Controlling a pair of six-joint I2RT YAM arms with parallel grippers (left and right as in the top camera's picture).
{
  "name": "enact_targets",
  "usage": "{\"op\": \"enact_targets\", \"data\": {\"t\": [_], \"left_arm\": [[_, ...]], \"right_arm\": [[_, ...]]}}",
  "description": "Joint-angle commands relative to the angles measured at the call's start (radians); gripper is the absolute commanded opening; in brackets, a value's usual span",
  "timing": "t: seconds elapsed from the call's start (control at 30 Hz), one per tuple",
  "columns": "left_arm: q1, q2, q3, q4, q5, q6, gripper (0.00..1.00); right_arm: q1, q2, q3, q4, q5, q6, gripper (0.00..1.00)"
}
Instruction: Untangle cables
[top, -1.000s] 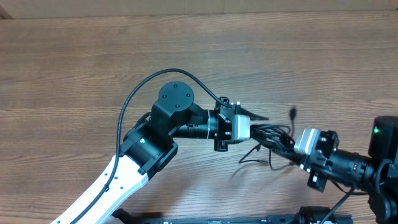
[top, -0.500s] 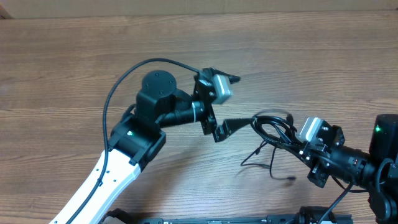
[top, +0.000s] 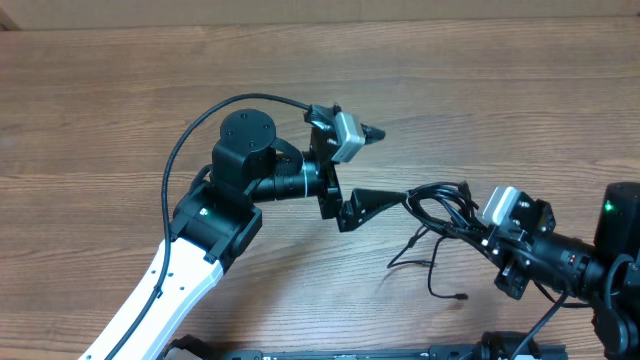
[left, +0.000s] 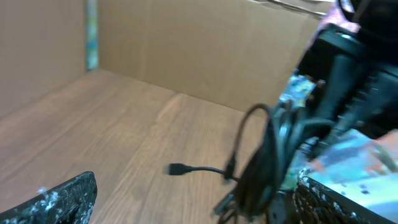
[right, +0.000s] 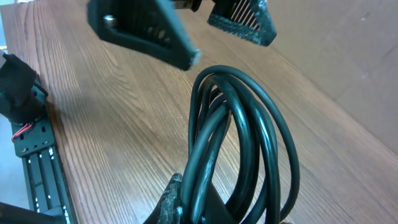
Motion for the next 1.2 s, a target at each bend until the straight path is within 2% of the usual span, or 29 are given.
{"op": "enact_targets", "data": {"t": [0.0,0.17,0.5,0.9,1.17], "left_arm": [[0.004,-0.019,0.011,0.003,0.094,0.018,1.00],[0.004,-0.019,0.011,0.003,0.145,0.067,1.00],[-0.005,-0.019,0.011,0.007,0.143,0.090,1.00],[-0.061,-0.017,0.011,0.008,-0.036,0.084,1.00],[-0.062,-0.013,0.011,0.032,-0.169,-0.029,1.00]], "right_arm": [[0.003,-0.002,0.005,0.010,-0.008,0.015,0.04],[0.003,-0.002,0.005,0.010,-0.009,0.016,0.04],[0.003,-0.002,0.005,0.010,-0.101,0.016,0.04],[0.004,-0.002,0.005,-0.003,-0.148,0.015,0.04],[0.004,-0.003,0.005,-0.025,-0.150,0.015,0.04]]}}
